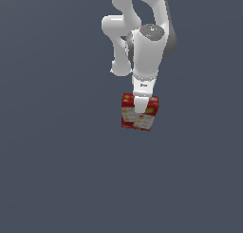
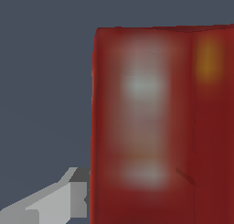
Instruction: Pick up the object and move it to a goal position.
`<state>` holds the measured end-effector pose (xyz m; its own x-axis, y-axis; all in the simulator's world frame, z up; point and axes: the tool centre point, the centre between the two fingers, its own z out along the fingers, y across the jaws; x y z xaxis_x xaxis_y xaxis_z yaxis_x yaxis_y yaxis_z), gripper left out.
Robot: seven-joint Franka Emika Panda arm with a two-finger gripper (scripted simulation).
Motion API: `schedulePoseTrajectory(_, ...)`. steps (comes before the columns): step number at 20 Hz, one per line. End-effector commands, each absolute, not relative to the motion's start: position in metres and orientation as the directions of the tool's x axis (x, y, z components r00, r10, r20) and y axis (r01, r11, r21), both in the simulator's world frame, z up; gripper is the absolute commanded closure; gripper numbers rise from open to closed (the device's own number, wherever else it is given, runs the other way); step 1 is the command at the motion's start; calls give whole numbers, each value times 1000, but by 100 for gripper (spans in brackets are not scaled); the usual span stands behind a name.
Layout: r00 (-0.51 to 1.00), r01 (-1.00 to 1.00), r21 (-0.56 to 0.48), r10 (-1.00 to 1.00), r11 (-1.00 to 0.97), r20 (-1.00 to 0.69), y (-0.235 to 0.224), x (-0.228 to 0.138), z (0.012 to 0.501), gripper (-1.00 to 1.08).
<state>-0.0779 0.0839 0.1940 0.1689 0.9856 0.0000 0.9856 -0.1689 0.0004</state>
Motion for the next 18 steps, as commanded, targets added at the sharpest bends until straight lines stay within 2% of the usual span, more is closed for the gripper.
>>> schedulePoseTrajectory(1,169,986,2,986,-169,0,84,-78,198,108)
schedulePoseTrajectory(9,168,986,1,986,-168,1,87,-82,234,108)
schedulePoseTrajectory(18,168,986,1,986,-168,1,92,-92,315,108)
